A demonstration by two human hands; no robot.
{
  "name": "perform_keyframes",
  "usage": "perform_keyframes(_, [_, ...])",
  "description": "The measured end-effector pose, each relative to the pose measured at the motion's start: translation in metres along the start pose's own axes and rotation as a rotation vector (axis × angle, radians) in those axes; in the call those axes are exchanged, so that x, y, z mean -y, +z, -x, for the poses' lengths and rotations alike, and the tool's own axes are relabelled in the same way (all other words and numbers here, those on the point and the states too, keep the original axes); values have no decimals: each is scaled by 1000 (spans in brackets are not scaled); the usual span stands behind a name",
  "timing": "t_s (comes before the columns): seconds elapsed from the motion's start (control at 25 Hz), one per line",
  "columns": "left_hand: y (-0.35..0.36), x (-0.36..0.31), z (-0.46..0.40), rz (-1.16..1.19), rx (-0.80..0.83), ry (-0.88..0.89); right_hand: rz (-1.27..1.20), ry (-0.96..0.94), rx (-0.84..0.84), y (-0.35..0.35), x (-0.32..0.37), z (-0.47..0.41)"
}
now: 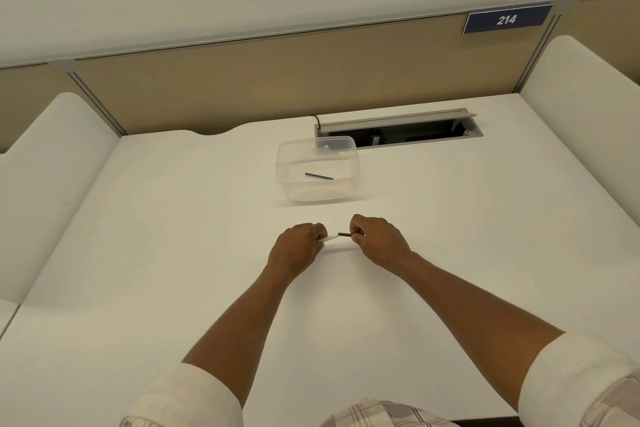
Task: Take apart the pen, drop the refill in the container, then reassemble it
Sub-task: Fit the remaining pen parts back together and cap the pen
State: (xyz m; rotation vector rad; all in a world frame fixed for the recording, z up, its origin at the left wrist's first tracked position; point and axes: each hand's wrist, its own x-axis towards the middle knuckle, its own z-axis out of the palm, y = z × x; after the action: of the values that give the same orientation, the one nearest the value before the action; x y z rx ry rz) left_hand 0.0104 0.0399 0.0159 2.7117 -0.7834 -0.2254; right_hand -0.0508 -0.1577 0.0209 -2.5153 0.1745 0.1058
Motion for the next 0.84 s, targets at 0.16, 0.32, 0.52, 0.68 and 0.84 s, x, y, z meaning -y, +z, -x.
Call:
perform_keyframes(0.16, [-1,-1,0,-15,1,2,4,-8,3,0,0,1])
perform_keyframes(0.32, [-3,-5,1,-22,-2,5,-9,-22,10,-1,-2,1])
perform_keyframes(0.52, [-4,-9,1,-31,1,24,-55,-68,11,-3,-4,0])
perform_keyframes(0.68, [-6,-22,0,-17,-18,48,-99,-99,-6,2,0,-2])
perform_keyframes(0.84, [-7,-21,0,-3,-20,39,-217,-64,-15,3,-7,-4])
